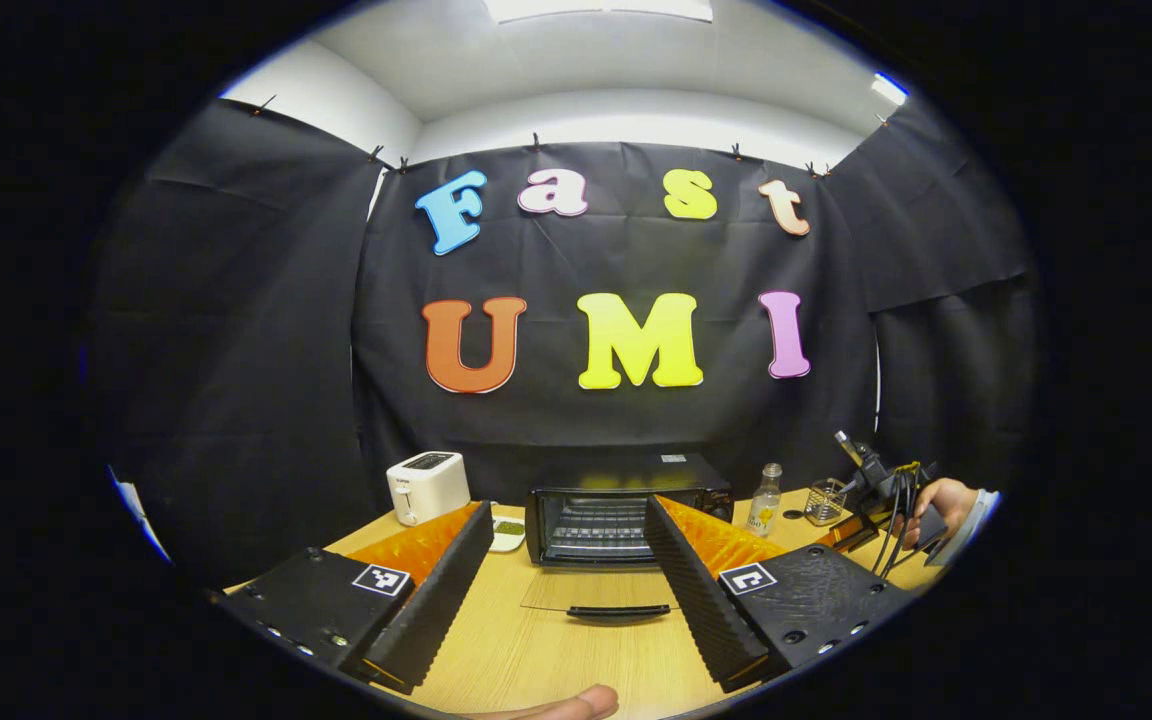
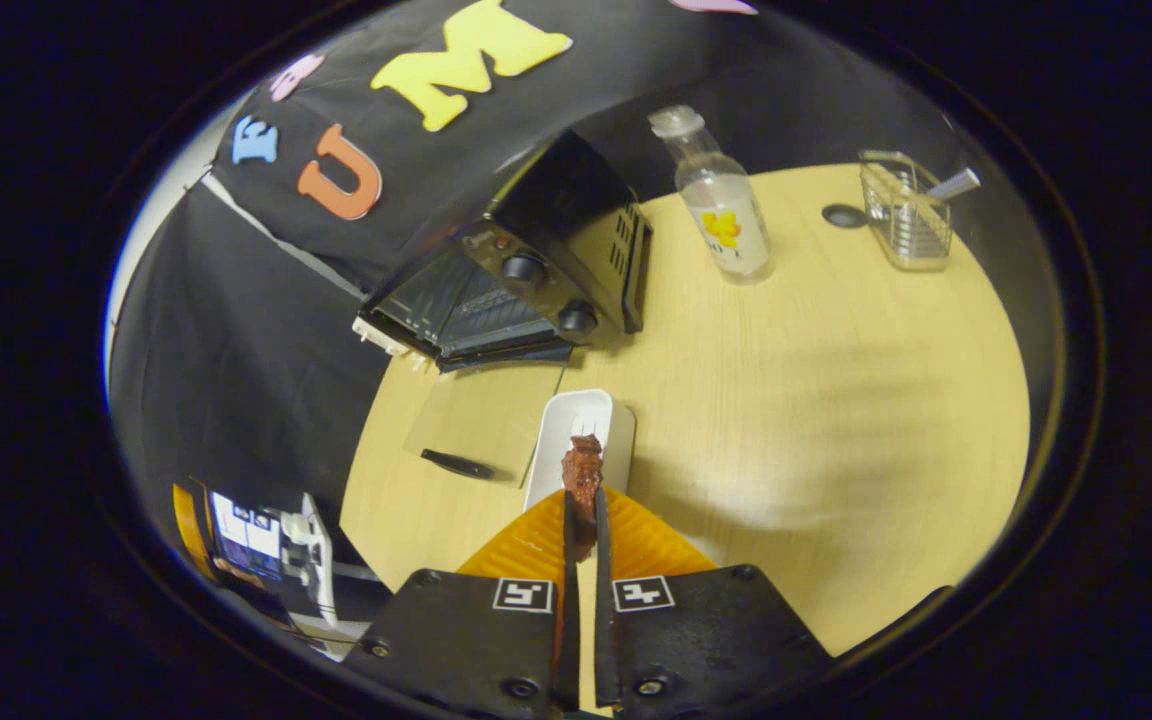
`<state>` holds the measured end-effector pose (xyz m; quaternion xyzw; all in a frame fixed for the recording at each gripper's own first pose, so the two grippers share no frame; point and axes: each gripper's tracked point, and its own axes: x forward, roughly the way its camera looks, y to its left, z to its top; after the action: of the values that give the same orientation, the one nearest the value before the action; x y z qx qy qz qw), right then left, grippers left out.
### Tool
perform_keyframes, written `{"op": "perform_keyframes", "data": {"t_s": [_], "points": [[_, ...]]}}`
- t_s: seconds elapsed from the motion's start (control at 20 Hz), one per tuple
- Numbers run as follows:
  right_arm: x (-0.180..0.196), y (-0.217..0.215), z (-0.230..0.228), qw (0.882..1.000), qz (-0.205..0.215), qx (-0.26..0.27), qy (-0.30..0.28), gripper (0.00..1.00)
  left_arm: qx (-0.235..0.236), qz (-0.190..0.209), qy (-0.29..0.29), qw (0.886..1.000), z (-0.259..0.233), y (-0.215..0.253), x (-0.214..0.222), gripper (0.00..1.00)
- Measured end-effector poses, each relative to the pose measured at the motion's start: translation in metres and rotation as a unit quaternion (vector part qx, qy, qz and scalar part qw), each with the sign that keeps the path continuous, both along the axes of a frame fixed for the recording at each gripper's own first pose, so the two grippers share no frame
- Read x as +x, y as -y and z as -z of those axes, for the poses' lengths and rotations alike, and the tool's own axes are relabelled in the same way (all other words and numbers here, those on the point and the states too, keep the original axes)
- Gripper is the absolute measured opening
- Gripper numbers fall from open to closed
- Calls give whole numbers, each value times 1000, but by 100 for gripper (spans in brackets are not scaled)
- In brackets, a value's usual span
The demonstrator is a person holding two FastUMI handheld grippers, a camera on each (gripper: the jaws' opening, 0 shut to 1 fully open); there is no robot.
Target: Open the electric oven with the left hand, put the food in, and close the electric oven.
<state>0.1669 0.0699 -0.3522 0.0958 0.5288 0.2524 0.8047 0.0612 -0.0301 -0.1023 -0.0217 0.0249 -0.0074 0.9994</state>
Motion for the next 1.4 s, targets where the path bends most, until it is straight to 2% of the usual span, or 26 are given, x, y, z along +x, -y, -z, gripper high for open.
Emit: {"op": "perform_keyframes", "data": {"t_s": [0.25, 0.5, 0.7, 0.85, 0.95, 1.05, 1.1, 1.15, 1.4], "points": [[-16, -28, -48, 991, -54, -54, 114, 9, -22, 15, -6, 1000, 9, -15, -5, 96], [-31, -76, -43, 959, -133, -138, 209, 9, -27, 17, -19, 999, 22, -37, 1, 96], [-28, -130, -34, 938, -170, -152, 262, 9, -28, 10, -24, 999, 32, -55, 5, 96], [-19, -169, -29, 922, -179, -161, 303, 9, -15, 9, -30, 999, 42, -66, 10, 95], [-12, -197, -25, 918, -176, -154, 321, 5, -9, -15, -32, 999, 47, -82, 11, 95], [-3, -222, -21, 922, -154, -129, 330, 8, -12, -32, -27, 999, 50, -92, 12, 95], [3, -231, -19, 926, -135, -116, 334, 9, -16, -30, -29, 999, 53, -93, 11, 100], [12, -237, -18, 927, -115, -109, 339, 9, -20, -29, -31, 999, 55, -94, 11, 96], [59, -251, -13, 925, -5, -77, 372, 8, -24, -52, -30, 998, 60, -115, 14, 95]]}}
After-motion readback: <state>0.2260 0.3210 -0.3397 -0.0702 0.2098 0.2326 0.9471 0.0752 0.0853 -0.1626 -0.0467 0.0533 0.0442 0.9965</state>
